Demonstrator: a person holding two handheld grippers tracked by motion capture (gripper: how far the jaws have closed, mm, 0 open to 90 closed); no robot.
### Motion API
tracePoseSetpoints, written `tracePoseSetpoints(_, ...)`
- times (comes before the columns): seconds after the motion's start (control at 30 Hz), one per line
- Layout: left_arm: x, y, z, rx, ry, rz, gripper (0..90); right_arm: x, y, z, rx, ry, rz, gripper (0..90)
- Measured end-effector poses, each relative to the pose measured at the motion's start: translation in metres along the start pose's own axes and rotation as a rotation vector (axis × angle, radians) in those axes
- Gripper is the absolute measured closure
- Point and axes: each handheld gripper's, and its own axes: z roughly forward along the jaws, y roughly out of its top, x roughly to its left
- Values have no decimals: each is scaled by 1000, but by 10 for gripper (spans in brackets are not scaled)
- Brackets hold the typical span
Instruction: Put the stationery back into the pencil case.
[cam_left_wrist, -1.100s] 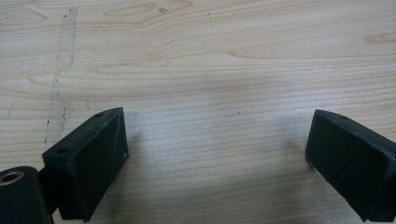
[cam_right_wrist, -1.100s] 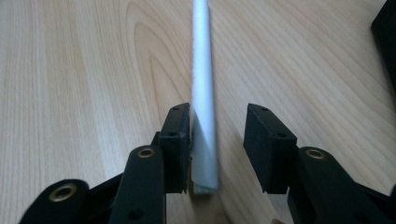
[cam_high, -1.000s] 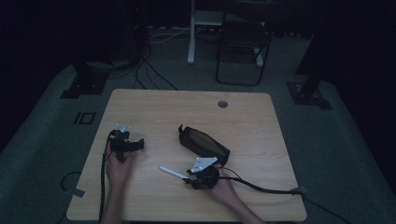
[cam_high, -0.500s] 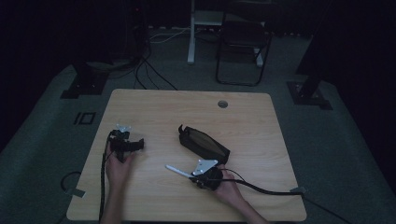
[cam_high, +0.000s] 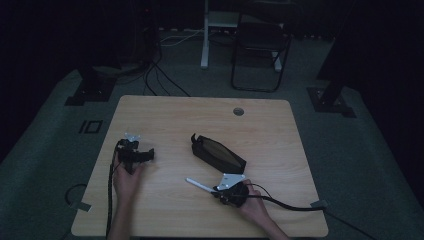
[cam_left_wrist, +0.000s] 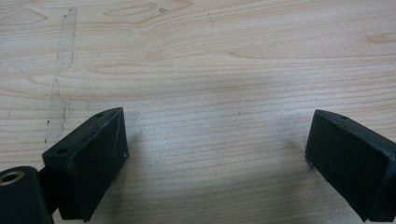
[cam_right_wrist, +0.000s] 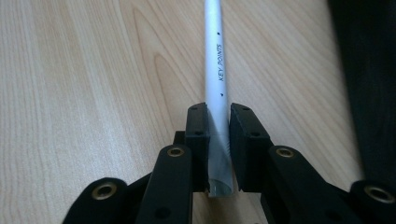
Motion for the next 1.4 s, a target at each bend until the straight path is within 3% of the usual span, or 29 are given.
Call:
tracePoseSetpoints(0.37, 0, 0, 0, 0, 0, 0, 61, -2, 6, -17, -60, -20, 8, 786)
tracePoseSetpoints(1.4, 0, 0, 0, 1, 0, 0, 60, -12, 14, -48, -135, -76, 20, 787)
